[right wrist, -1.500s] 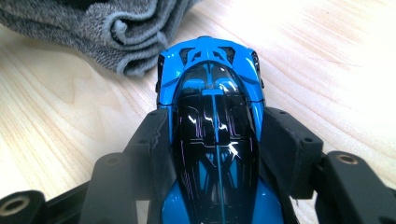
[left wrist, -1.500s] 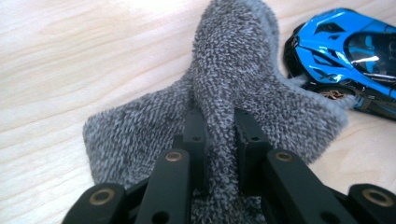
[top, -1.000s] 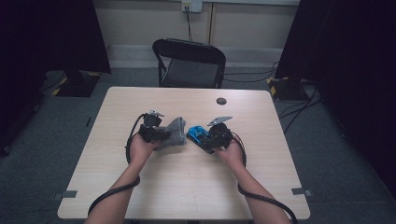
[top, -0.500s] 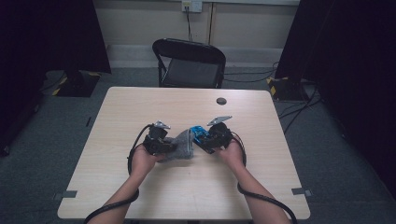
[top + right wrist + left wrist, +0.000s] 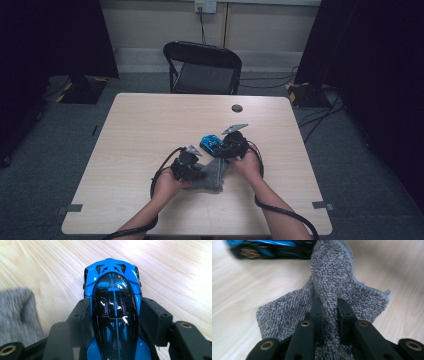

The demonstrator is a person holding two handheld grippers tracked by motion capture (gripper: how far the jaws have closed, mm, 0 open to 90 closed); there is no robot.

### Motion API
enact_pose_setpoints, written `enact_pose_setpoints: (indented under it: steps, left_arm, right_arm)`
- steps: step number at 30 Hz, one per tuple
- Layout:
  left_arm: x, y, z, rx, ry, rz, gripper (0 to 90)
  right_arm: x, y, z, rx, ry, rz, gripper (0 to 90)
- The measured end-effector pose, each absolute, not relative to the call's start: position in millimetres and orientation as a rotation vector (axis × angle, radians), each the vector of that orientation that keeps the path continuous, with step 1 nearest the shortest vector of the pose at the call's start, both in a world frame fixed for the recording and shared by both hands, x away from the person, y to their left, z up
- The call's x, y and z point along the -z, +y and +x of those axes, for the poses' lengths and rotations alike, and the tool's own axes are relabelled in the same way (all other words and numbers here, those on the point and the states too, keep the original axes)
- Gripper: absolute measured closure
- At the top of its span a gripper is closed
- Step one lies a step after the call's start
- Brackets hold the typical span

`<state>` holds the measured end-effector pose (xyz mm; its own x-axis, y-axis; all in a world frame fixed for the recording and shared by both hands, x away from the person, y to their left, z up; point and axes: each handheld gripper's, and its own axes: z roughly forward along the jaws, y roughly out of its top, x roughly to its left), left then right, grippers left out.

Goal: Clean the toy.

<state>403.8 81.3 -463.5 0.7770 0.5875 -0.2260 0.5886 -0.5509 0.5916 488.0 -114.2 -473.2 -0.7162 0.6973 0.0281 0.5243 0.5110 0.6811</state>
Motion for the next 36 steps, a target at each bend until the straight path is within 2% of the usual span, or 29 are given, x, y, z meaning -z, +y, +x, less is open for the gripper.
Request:
enact_pose_setpoints:
  steps: [5, 9, 20, 36]
  left_arm:
    - [467, 61, 400, 0.034, 0.803, 2.337, 77.9]
    - [471, 56, 406, 0.033, 0.827, 2.332, 77.8]
    - [473, 77, 441, -0.015, 0.969, 2.280, 77.5]
    - [471, 97, 466, -0.121, 1.090, 2.251, 77.3]
  right_arm:
    - [473, -114, 488, -1.003, 2.504, 1.034, 43.3]
    - [473, -115, 488, -1.004, 2.504, 1.033, 43.3]
    - [474, -115, 487, -1.017, 2.495, 1.031, 43.3]
    - [474, -115, 487, -1.019, 2.496, 1.026, 43.4]
